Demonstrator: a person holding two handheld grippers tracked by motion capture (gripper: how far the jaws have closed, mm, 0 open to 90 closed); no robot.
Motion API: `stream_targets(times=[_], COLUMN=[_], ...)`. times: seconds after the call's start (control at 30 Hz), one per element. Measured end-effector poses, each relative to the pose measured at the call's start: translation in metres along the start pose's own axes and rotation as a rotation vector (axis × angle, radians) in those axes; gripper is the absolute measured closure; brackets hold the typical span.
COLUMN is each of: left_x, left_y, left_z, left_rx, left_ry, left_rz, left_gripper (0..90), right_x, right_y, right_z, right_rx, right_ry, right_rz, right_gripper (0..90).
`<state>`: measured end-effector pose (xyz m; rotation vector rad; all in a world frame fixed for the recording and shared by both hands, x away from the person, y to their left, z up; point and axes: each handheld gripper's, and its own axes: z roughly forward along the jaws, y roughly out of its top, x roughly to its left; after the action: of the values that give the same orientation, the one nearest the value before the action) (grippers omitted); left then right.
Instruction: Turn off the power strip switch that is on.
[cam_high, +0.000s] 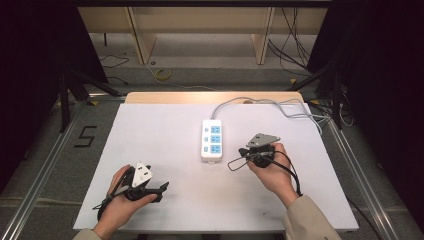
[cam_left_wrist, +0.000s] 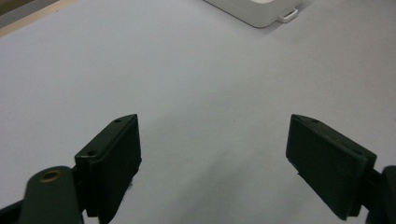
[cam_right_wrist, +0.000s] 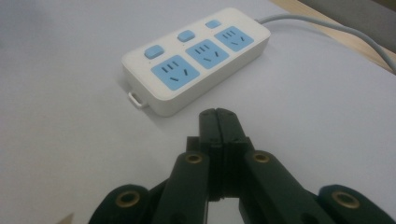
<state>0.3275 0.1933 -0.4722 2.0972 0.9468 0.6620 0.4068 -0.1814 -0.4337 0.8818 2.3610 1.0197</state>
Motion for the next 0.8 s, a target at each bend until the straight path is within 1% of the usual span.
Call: stream_targets(times=[0.27, 0.43, 0.47, 0.57, 0.8], left_x=[0.000, 0.001, 0.001, 0.001, 0.001], left_y=[0.000, -0.001, -0.001, -0.001, -0.001], left_z=[-0.001, -0.001, -0.001, -0.001, -0.001], left_rx=[-0.002, -0.002, -0.002, -0.002, -0.001], left_ry=[0.002, 0.001, 0.002, 0.002, 0.001], left_rz=[-0.008, -0.008, -0.007, -0.008, -0.004], left_gripper=[18.0, 18.0, 18.1, 18.0, 18.0], right_x=[0.001, 0.001, 0.001, 0.000, -0.003], right_y=[0.012, 0.017, 0.020, 0.023, 0.035], right_z=[0.010, 0.014, 0.017, 0.019, 0.027], right_rx=[0.013, 0.020, 0.020, 0.021, 0.028], right_ry=[0.007, 0.009, 0.008, 0.013, 0.015], right_rz=[-0.019, -0.020, -0.026, -0.022, -0.033], right_gripper=[90.0, 90.0, 90.0, 90.0, 90.0])
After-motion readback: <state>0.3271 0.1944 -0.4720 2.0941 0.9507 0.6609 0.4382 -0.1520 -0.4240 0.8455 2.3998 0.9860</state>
